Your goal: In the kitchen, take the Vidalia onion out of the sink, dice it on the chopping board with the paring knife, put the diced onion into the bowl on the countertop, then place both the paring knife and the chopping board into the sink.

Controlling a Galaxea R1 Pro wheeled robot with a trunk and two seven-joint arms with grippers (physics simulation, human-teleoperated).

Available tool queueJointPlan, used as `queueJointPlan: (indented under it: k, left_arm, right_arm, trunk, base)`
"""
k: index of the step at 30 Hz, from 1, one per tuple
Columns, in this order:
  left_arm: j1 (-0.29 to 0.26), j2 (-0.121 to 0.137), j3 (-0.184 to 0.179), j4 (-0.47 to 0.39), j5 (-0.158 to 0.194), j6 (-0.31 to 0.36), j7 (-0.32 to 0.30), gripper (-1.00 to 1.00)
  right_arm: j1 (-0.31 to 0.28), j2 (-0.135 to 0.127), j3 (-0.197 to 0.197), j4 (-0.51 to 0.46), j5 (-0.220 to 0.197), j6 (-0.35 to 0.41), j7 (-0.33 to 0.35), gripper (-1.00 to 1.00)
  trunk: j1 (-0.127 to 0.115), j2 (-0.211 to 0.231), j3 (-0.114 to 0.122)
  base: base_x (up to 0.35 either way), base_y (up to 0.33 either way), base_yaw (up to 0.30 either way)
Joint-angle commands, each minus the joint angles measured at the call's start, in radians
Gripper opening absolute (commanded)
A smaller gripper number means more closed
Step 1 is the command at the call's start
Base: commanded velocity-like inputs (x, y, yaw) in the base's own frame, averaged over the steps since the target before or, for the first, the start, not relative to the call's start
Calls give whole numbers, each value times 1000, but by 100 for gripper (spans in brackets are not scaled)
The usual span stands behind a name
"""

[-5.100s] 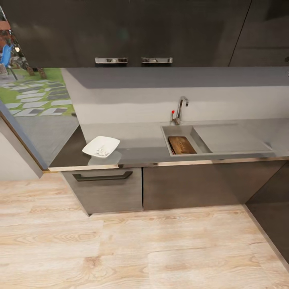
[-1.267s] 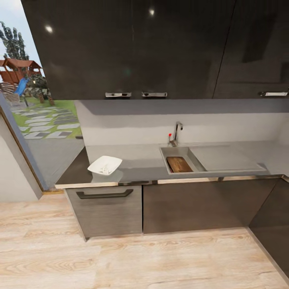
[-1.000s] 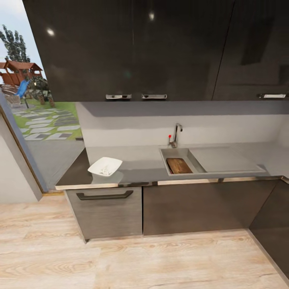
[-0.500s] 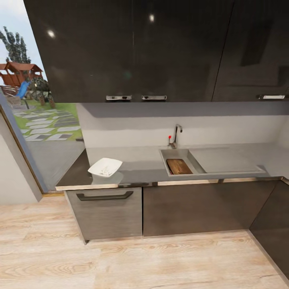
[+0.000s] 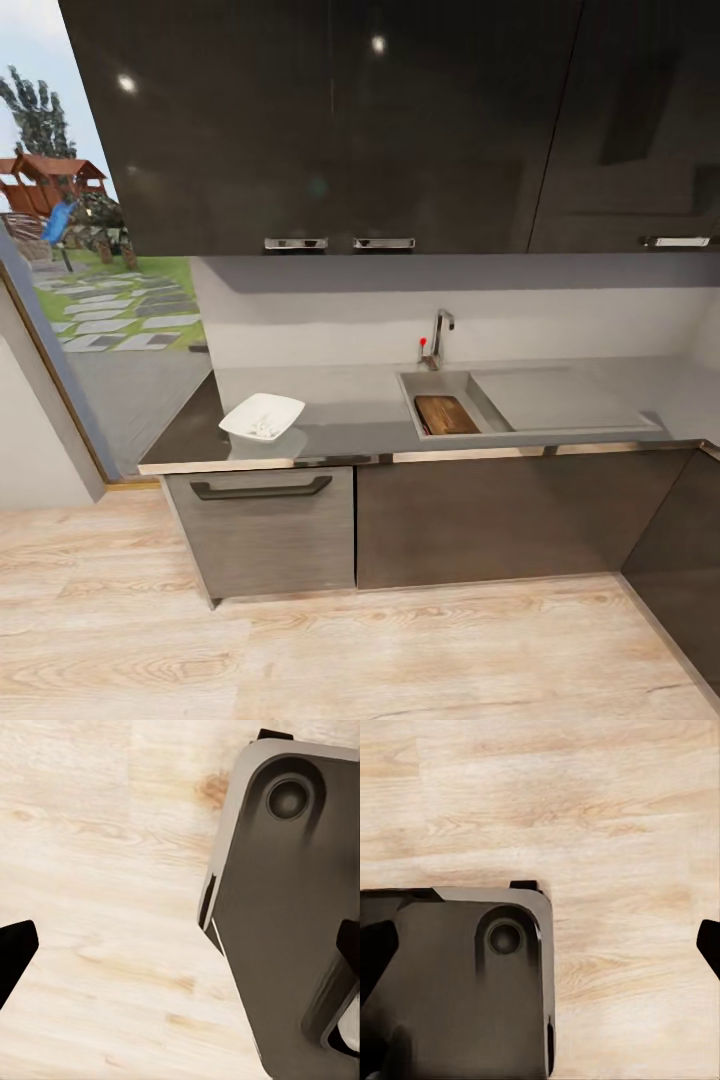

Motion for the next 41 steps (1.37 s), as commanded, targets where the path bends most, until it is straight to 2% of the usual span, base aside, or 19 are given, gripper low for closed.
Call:
queueJointPlan:
  k: [1, 3, 8, 14, 17, 26, 32, 41]
  left_arm:
    - [-1, 0, -8, 0, 18, 1, 2, 100]
    - [-1, 1, -8, 0, 25, 1, 2, 100]
    - [0, 1, -9, -3, 31, 0, 2, 100]
    - [0, -3, -9, -5, 31, -2, 0, 100]
    - [0, -3, -10, -5, 31, -3, -1, 100]
    - [0, -3, -10, -6, 31, -3, -1, 100]
    - [0, -3, -10, -6, 31, -3, -1, 100]
    - [0, -3, -10, -6, 31, -3, -1, 100]
  right_arm:
    - [-1, 1, 7, 3, -11, 6, 6, 100]
    - [-1, 6, 7, 5, -11, 34, 6, 100]
    - [-1, 19, 7, 7, -11, 203, -4, 100]
    - [-1, 27, 7, 5, -11, 242, -86, 100]
    - [-1, 34, 7, 2, -10, 243, -110, 100]
    - [-1, 34, 4, -7, -10, 216, -114, 100]
    - [-1, 74, 5, -30, -12, 125, -114, 100]
    - [-1, 80, 5, -32, -10, 107, -114, 100]
  trunk:
    - [1, -2, -2]
    - [1, -2, -2]
    - [1, -2, -2]
    - [1, -2, -2]
    - [1, -2, -2]
    - [1, -2, -2]
    - [1, -2, -2]
    - [1, -2, -2]
  base:
    - [0, 0, 0]
    - [0, 0, 0]
    - [0, 0, 0]
    - [0, 0, 0]
    - [0, 0, 0]
    - [0, 0, 0]
    - [0, 0, 0]
    - [0, 0, 0]
